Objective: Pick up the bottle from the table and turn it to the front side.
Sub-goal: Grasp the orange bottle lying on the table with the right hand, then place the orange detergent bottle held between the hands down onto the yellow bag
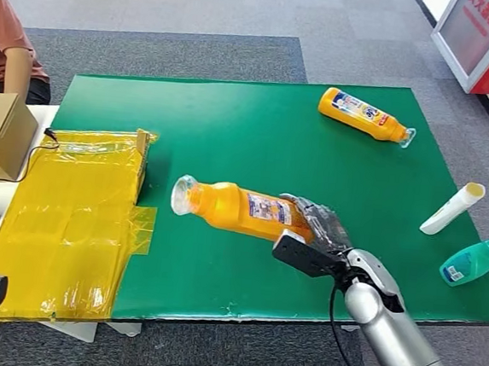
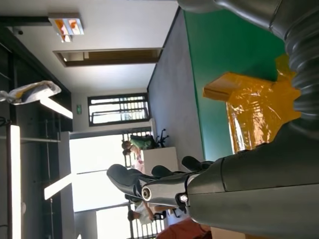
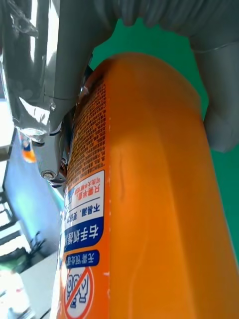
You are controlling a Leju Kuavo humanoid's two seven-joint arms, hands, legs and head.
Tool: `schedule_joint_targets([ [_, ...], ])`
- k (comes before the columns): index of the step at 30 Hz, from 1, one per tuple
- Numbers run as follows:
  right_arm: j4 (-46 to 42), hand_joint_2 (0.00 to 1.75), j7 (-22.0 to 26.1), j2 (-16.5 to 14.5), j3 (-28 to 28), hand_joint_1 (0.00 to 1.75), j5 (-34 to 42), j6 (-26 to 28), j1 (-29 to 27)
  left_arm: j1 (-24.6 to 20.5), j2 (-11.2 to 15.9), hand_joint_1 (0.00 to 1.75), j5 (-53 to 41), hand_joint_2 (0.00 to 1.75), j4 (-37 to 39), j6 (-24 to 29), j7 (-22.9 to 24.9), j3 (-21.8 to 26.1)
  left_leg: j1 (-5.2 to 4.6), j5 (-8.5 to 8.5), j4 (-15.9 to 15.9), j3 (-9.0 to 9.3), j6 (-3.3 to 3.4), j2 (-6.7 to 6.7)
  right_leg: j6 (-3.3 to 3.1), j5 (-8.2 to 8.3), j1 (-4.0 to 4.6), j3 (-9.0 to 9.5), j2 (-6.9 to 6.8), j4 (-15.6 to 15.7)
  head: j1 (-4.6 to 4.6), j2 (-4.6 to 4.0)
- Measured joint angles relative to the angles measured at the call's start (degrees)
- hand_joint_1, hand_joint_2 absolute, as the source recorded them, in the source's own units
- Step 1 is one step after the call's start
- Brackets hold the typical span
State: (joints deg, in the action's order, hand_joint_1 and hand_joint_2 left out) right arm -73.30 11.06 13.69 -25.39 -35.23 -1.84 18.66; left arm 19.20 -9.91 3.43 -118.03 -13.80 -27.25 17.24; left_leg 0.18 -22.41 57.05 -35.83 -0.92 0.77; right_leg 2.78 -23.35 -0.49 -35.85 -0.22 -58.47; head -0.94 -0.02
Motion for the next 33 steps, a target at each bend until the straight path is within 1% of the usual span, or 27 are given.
schedule_joint_targets([
  [5, -5.0, 1.75, 2.7, -2.4, 3.1, 1.75, 6.7, -0.7, -0.8, -1.4, 0.9, 0.0, 1.5, 1.75, 1.1, 0.7, 0.6, 0.0, 0.0, 0.03, 0.0, 0.01, -0.01, 0.0, 0.0, 0.01, 0.0, -0.01, 0.0, 0.0, 0.01, 0.0],
  [8, -7.8, 1.75, 6.0, -4.4, 4.5, 1.75, 11.7, -1.1, -0.9, -3.1, 1.8, 0.0, 3.2, 1.75, 2.0, 1.5, 1.1, -0.4, 0.0, 0.05, 0.0, 0.01, -0.01, 0.0, -0.01, 0.02, 0.0, -0.02, -0.01, 0.0, 0.02, 0.0],
  [11, -11.0, 1.75, 9.2, -7.1, 5.1, 1.75, 14.2, -0.1, -0.9, -6.2, 3.3, 0.0, 4.6, 1.75, 4.6, 3.0, 3.7, -1.6, 0.01, 0.07, 0.0, 0.01, -0.03, 0.0, -0.02, 0.02, 0.01, -0.02, -0.01, 0.0, 0.01, 0.0],
  [13, -12.8, 1.75, 10.2, -9.0, 5.1, 1.75, 14.9, 1.0, -0.7, -8.7, 4.3, 0.0, 5.4, 1.75, 7.4, 3.5, 5.6, -2.7, 0.01, 0.09, 0.0, 0.01, -0.06, 0.0, -0.04, 0.04, 0.02, -0.03, 0.0, 0.0, 0.02, 0.0],
  [15, -13.8, 1.75, 10.5, -10.6, 5.0, 1.75, 16.0, 1.8, -0.2, -11.2, 5.3, 0.0, 6.6, 1.75, 10.4, 3.0, 6.4, -4.4, 0.02, 0.13, 0.0, 0.01, -0.07, 0.0, -0.05, 0.05, 0.03, -0.04, -0.01, 0.0, 0.02, 0.0],
  [17, -14.2, 1.75, 10.8, -11.9, 4.9, 1.75, 17.3, 2.3, 0.5, -13.6, 6.3, 0.0, 8.4, 1.75, 12.9, 1.9, 6.8, -6.7, 0.02, 0.16, 0.0, 0.01, -0.05, 0.0, -0.04, 0.08, 0.03, -0.03, -0.01, 0.0, 0.01, 0.0],
  [22, -14.3, 1.75, 11.7, -13.9, 4.4, 1.75, 19.5, 3.5, 1.9, -19.5, 8.4, 0.0, 14.5, 1.75, 17.4, -1.1, 9.0, -13.3, -0.01, 0.18, 0.0, 0.0, -0.03, 0.0, 0.01, 0.15, -0.01, -0.01, -0.01, 0.0, 0.0, 0.0],
  [26, -13.7, 1.75, 12.2, -15.4, 3.7, 1.75, 19.8, 4.9, 2.8, -23.6, 9.7, 0.0, 20.6, 1.75, 20.5, -5.6, 11.8, -19.3, -0.02, 0.2, 0.0, 0.0, -0.04, 0.0, -0.03, 0.18, -0.01, -0.03, -0.01, 0.0, 0.0, 0.0],
  [29, -13.0, 1.75, 12.3, -16.2, 3.1, 1.75, 19.8, 5.8, 3.5, -26.2, 10.4, 0.0, 23.3, 1.75, 22.4, -7.8, 13.4, -24.1, -0.02, 0.21, 0.0, -0.01, -0.05, 0.0, -0.03, 0.18, -0.01, -0.04, 0.0, 0.0, 0.02, 0.0],
  [33, -11.9, 1.75, 12.3, -16.9, 2.6, 1.75, 19.9, 6.6, 4.3, -29.3, 11.3, 0.0, 25.4, 1.75, 24.2, -9.0, 15.0, -29.8, -0.01, 0.21, 0.0, -0.03, -0.05, 0.0, -0.04, 0.18, -0.01, -0.07, -0.01, 0.0, 0.01, 0.0],
])
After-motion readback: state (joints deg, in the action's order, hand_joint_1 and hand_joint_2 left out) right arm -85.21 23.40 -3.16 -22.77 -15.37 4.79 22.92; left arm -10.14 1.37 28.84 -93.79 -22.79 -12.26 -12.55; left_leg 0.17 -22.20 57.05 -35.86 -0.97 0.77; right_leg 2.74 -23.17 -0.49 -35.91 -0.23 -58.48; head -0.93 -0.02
